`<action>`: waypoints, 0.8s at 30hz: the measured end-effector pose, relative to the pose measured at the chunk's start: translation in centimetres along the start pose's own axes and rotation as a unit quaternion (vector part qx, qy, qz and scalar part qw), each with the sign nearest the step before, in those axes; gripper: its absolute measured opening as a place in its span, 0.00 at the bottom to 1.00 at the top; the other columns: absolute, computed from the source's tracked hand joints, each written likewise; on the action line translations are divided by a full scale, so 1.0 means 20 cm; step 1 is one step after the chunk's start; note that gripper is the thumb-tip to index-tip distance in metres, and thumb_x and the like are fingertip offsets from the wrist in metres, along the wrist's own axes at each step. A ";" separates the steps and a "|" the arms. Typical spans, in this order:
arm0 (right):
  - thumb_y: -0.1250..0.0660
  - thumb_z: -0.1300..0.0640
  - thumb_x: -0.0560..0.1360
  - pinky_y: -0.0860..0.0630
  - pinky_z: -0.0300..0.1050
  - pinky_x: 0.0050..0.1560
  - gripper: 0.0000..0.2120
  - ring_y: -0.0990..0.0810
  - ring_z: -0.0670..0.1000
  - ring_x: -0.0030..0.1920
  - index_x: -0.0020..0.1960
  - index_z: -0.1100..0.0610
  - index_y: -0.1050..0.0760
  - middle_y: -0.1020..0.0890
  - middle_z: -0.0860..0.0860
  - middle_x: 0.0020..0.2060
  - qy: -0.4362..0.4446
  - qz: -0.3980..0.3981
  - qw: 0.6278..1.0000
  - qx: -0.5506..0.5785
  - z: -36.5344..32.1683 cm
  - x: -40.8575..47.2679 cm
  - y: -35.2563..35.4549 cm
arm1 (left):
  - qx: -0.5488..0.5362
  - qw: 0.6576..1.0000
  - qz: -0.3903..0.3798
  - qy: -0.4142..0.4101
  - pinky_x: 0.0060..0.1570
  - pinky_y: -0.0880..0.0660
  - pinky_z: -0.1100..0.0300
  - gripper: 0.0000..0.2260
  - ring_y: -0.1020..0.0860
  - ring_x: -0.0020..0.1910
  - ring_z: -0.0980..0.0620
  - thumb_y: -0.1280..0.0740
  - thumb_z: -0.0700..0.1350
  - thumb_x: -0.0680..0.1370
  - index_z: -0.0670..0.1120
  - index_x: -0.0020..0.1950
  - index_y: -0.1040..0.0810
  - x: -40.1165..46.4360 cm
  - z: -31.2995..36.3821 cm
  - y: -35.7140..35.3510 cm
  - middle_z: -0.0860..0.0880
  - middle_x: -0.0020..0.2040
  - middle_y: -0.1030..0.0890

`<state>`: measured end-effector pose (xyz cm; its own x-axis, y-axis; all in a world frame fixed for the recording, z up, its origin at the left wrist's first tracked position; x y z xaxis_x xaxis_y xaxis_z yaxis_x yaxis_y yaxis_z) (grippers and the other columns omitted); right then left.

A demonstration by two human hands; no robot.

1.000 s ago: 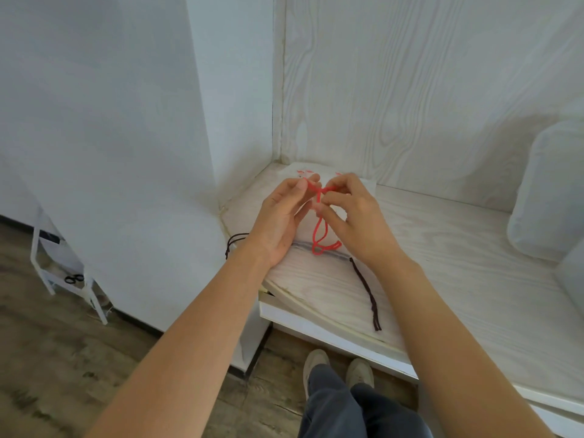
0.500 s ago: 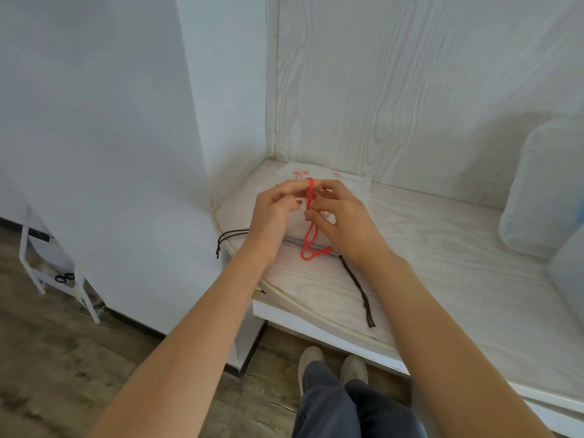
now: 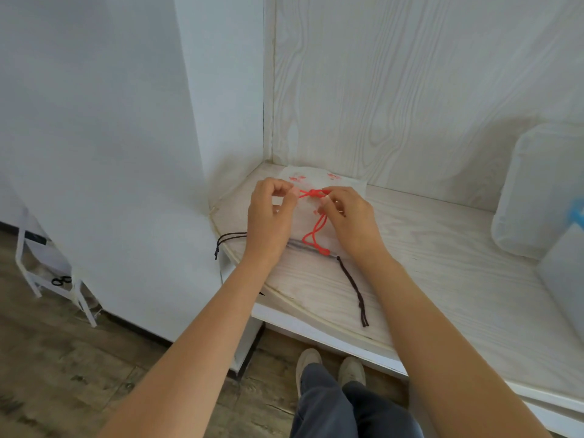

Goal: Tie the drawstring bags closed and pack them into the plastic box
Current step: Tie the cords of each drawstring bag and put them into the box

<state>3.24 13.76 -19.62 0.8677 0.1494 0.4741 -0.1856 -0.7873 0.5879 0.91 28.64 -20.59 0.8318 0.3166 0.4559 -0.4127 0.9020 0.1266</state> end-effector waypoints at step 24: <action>0.39 0.64 0.77 0.26 0.42 0.41 0.14 0.22 0.47 0.35 0.33 0.60 0.25 0.19 0.54 0.33 -0.232 -0.017 0.908 0.348 0.17 -0.02 -0.02 | -0.248 0.939 -0.147 0.188 0.20 0.53 0.65 0.16 0.46 0.20 0.59 0.39 0.44 0.80 0.47 0.32 0.35 -0.03 -0.07 -0.10 0.54 0.26 0.36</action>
<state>4.58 12.04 -22.30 0.9984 0.0394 0.0403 0.0408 -0.9985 -0.0353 1.81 27.06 -22.25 0.9933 0.0305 0.1113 0.0006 0.9629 -0.2698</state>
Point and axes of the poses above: each hand's wrist, its own x-axis towards the middle knuckle, its own y-axis out of the back of the hand, z = x × y, the point moved 9 cm from there along x, towards the middle knuckle
